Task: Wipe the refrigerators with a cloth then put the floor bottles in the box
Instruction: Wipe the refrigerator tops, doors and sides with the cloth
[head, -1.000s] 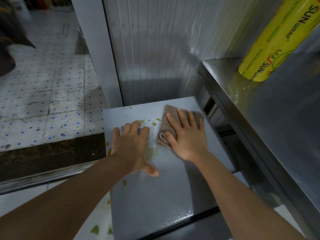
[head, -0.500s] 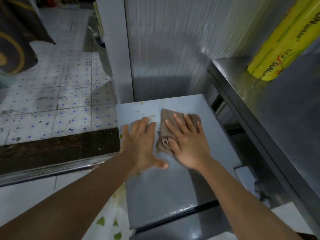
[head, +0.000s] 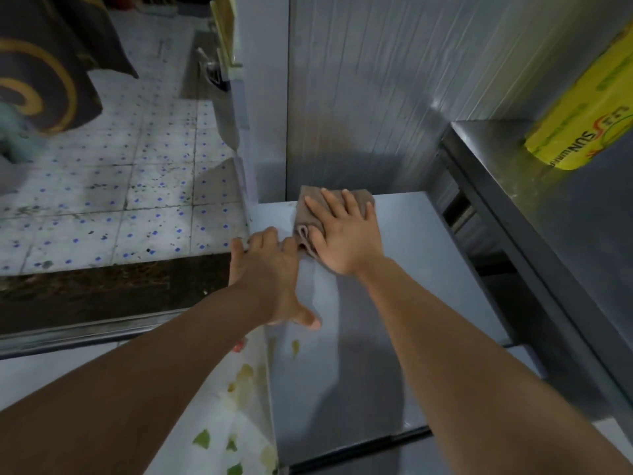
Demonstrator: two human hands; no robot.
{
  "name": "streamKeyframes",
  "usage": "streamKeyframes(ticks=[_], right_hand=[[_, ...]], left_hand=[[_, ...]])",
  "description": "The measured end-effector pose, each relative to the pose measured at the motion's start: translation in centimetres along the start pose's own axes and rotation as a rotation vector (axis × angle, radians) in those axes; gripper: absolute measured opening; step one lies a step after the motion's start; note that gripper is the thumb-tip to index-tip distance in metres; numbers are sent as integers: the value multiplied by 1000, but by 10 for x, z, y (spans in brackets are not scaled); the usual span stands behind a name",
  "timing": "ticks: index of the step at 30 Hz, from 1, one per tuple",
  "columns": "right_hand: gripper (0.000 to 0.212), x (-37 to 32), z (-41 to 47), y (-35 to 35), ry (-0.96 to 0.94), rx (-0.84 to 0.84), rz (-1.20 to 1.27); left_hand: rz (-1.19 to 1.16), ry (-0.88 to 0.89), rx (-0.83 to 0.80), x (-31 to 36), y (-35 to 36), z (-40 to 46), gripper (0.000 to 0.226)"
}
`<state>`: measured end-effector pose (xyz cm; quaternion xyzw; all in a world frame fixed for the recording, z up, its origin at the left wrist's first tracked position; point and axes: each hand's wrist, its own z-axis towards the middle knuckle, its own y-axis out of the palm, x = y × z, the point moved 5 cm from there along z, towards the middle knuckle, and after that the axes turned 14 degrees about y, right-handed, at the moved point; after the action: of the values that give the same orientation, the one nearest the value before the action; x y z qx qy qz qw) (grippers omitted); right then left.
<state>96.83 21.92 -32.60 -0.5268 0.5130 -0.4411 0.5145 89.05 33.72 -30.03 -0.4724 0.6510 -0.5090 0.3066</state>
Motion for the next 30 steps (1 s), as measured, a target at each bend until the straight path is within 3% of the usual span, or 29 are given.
streamKeyframes(ticks=[5,10,13,16,21,30], right_hand=[[56,1,-38,2,-55,9,-21],[58,18,-127,4,-152,43,-27],[62,20,-116,6,-131,-6,-62],[69,4,-63,6,-67,-7,-72],[56,-36,7,0,-73,59,-37],[61,-35,-99,12,-162,79,-57]], left_hand=[[-20,19,40,2,-3,-4,113],[-205,28,58,-10,5,-21,129],[-236,40,55,-25,6,-28,132],[-253,74,75,-36,2,-27,125],[-336,168,170,-40,-1,-32,106],[-455,167,227,-64,-5,-52,90]])
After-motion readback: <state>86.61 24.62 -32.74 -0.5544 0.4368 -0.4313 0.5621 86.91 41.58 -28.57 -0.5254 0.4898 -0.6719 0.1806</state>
